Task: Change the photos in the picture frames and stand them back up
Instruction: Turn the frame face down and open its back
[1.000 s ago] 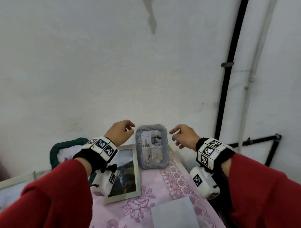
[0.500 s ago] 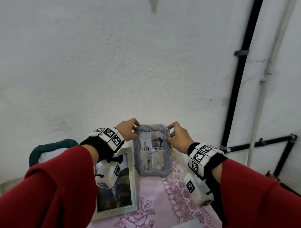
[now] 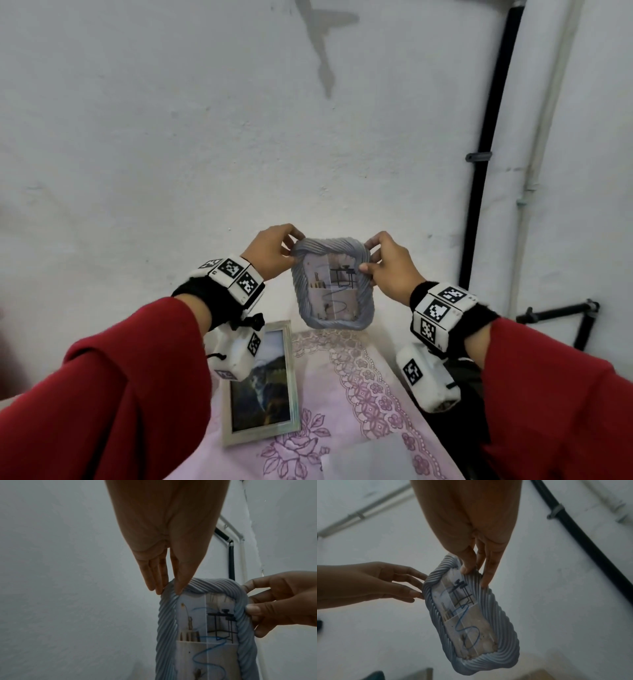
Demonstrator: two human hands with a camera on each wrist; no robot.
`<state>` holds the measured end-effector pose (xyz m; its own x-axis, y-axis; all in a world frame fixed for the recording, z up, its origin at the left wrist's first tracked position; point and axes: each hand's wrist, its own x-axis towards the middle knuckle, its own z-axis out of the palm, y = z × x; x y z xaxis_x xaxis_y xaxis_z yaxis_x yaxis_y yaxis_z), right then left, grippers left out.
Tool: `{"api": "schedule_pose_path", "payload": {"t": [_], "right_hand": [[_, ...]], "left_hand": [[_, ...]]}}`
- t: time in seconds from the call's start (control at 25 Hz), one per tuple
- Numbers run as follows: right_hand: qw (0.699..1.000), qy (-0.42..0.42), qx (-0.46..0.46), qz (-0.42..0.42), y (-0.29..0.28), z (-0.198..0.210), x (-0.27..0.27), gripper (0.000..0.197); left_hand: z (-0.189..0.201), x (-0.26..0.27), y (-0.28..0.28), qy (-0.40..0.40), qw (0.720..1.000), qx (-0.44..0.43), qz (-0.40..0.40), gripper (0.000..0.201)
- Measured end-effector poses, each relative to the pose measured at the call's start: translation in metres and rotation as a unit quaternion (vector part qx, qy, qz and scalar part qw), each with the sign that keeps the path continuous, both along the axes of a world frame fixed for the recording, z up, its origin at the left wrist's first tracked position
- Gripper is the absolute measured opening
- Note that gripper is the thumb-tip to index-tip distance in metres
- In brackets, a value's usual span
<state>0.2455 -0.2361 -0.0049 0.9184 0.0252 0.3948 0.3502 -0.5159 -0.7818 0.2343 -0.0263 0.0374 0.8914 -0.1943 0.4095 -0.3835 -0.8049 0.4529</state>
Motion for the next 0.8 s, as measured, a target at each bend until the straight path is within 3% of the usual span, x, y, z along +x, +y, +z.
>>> {"api": "schedule_pose_path", "payload": {"t": [0.2, 0.4, 0.68, 0.8], "right_hand": [[0.999, -0.041, 0.030, 0.009, -0.002, 0.048, -0.050, 0.025], [0.996, -0.053, 0.069, 0.035, 0.011, 0.070, -0.112, 0.024], [0.984, -0.002, 0.160, 0.084, 0.029, 0.064, -0.183, 0.019], [0.976, 0.011, 0.194, 0.095, 0.033, 0.051, -0.205, 0.017]], "left_hand": [[0.044, -0.046, 0.002, -0.062, 0.998, -0.004, -0.026, 0.038], [0.065, -0.100, 0.013, -0.114, 0.991, -0.061, -0.038, 0.034], [0.039, -0.183, 0.032, -0.051, 0.968, -0.239, -0.054, 0.035], [0.016, -0.218, 0.041, 0.005, 0.935, -0.343, -0.095, 0.037]]}}
